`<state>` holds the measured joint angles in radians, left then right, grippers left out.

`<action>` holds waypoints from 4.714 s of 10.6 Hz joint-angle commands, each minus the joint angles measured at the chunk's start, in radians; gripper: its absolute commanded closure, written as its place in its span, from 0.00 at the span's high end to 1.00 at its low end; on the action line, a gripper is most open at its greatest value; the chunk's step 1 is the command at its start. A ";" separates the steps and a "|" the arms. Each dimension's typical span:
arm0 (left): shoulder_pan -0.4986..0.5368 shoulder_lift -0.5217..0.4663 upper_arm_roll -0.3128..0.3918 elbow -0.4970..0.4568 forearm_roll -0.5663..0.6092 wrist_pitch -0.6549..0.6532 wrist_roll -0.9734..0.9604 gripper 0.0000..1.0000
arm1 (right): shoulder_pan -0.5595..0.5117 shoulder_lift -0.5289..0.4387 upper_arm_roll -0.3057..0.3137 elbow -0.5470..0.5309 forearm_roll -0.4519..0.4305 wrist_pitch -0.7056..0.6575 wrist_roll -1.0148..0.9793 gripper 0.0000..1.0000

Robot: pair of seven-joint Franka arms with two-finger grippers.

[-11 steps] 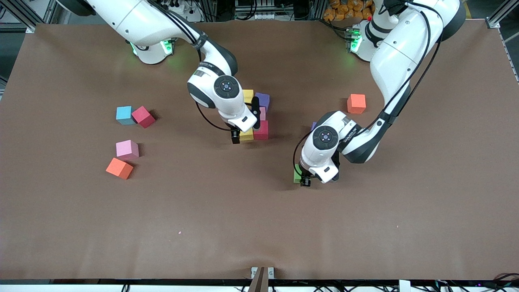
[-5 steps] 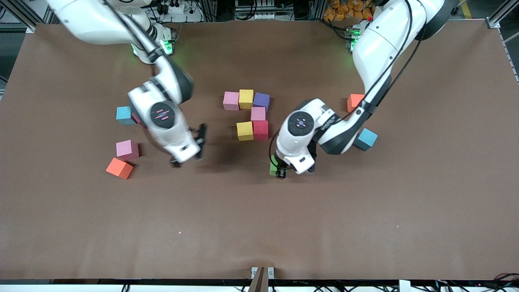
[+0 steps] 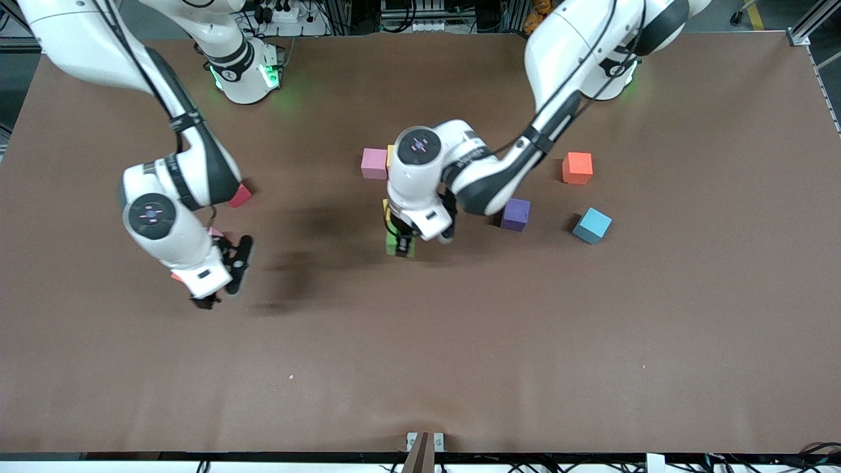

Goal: Form number 2 with 11 blocks
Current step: 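Open the right gripper and reach the orange cube while the left lowers green, then grasp the orange cube with the right gripper while the left gripper places green, then carry the orange cube to the centre while the left gripper reaches purple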

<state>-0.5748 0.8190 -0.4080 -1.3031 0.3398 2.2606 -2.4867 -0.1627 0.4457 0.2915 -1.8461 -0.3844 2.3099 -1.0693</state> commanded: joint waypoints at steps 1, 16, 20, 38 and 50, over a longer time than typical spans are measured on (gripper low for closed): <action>-0.071 0.049 0.018 0.102 -0.034 -0.024 -0.021 0.54 | -0.092 0.005 0.015 -0.025 0.010 0.087 -0.058 1.00; -0.224 0.204 0.077 0.160 -0.080 -0.010 -0.182 0.54 | -0.279 0.007 -0.002 -0.016 0.272 -0.004 -0.973 1.00; -0.217 0.209 0.077 0.151 -0.079 -0.026 -0.176 0.54 | -0.305 0.016 0.035 -0.024 0.280 -0.050 -0.976 1.00; -0.203 0.092 0.060 0.134 -0.079 -0.196 -0.127 1.00 | -0.232 0.048 0.023 -0.107 0.228 0.030 1.673 1.00; 0.418 -0.405 -0.017 -0.571 -0.077 -0.060 0.314 1.00 | -0.186 0.091 0.024 -0.102 0.121 0.080 1.602 0.20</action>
<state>-0.2291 0.5256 -0.3958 -1.6869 0.2828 2.1269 -2.2240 -0.3573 0.5602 0.3102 -1.9519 -0.2522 2.4020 0.5778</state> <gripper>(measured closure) 0.000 0.401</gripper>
